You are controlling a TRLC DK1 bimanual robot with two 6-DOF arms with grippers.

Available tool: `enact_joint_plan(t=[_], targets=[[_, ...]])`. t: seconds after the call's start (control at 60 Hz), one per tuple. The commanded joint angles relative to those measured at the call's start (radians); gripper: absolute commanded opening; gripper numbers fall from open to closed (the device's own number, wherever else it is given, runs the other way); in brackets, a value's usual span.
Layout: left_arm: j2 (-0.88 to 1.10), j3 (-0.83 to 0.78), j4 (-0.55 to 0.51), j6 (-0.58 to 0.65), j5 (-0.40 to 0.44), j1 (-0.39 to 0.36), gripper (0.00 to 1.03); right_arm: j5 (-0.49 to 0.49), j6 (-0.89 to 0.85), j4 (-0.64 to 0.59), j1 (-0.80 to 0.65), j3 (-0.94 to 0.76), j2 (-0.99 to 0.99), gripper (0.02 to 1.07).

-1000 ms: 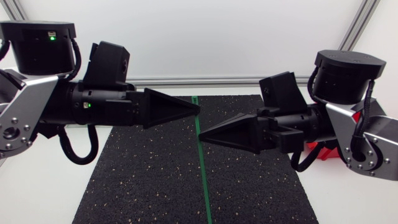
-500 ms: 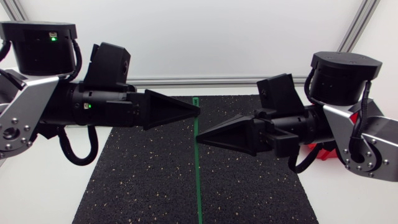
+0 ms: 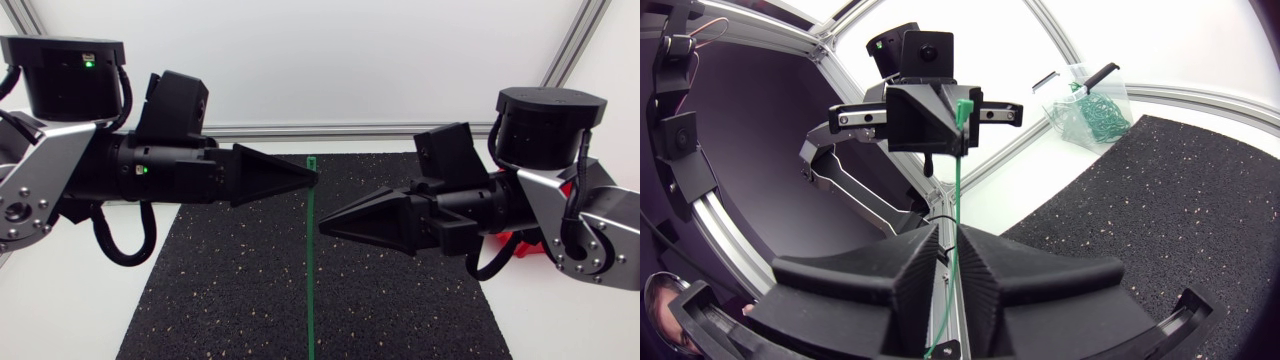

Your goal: Take a green cable tie from the red box, thread the tail through the head to close it, then place it in the transparent bin on the left.

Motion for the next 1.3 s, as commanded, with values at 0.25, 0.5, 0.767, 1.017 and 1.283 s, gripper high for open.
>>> enact_joint_plan(t=[0.25,0.5,0.767,1.017,1.283], targets=[[0.006,0.065,-0.052,-0.018,0.039,0.07,0.04,-0.005,-0.259,-0.217,-0.033,0.079,-0.015,0.53],[0.052,0.096,-0.062,-0.018,0.117,0.124,0.04,0.035,-0.452,-0.369,-0.085,0.142,0.014,0.56],[0.136,0.15,-0.06,0.018,0.182,0.179,0.04,0.111,-0.684,-0.412,-0.125,0.185,0.102,0.69],[0.199,0.183,-0.06,0.033,0.182,0.176,0.04,0.237,-0.853,-0.421,-0.106,0.216,0.182,1.04],[0.233,0.2,-0.06,0.045,0.183,0.17,0.04,0.364,-1.005,-0.464,-0.04,0.248,0.249,1.04]])
